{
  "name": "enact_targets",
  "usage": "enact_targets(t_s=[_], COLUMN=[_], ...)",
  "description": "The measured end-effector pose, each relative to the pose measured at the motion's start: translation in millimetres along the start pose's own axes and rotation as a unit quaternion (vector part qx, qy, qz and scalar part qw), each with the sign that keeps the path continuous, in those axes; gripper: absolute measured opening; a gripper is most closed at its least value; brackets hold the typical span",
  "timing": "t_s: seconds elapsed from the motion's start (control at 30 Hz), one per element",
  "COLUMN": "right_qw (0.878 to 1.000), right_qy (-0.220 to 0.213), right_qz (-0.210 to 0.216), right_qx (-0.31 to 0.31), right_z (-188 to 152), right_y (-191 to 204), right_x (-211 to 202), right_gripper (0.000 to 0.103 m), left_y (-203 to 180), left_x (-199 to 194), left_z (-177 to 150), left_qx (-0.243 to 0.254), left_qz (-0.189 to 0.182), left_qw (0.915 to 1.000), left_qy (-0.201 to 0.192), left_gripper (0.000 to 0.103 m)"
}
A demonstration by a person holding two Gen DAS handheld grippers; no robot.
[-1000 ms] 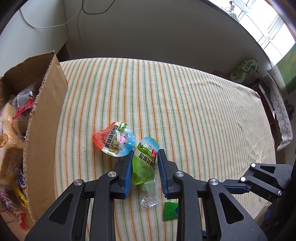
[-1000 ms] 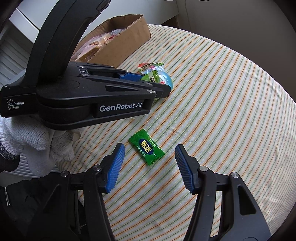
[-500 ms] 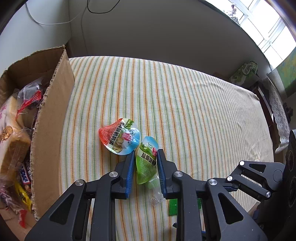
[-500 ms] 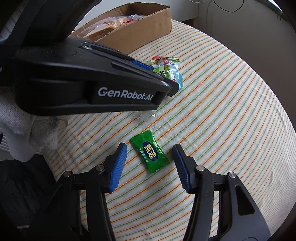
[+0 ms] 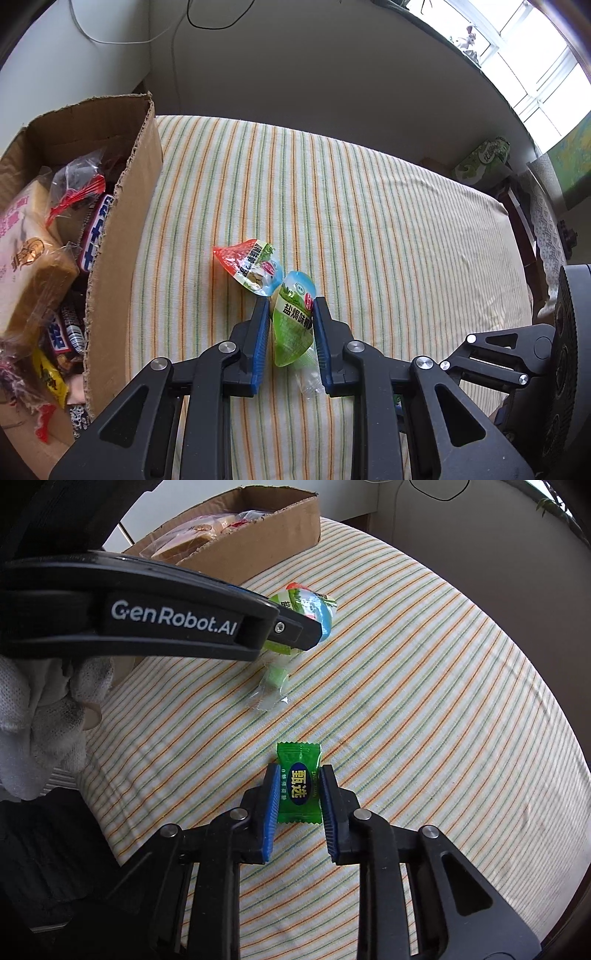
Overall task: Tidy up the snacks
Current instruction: 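Grasp the green jelly cup with the left gripper while the right grasps the green candy, then carry both items over the box and open both grippers to drop them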
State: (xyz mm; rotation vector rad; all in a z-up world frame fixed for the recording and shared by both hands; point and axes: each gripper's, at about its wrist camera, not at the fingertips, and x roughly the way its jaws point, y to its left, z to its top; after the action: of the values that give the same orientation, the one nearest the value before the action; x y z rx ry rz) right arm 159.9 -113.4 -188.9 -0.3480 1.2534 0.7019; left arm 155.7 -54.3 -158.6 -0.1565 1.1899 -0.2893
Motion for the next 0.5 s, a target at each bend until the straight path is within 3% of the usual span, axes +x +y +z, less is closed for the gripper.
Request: enact_targets(t_s=[0.3,0.5], right_qw=[0.999,0.998], right_qy=[-0.028,-0.043], right_qz=[-0.006,-0.011], right_qx=[0.032,0.039], right_z=[-18,-3], right_y=[-17,-18], right_x=[-36,-59], right_gripper=[0.022,0.022], left_y=[0,8], left_x=[-22,-49], left_z=[-2,-8], left_qx=[0.001,-0.001], left_qz=[-0.012,-0.018], left_qw=[0.9999,0.9996], left_qy=[-0.010,-0.021], left_gripper=[0.022,0.022])
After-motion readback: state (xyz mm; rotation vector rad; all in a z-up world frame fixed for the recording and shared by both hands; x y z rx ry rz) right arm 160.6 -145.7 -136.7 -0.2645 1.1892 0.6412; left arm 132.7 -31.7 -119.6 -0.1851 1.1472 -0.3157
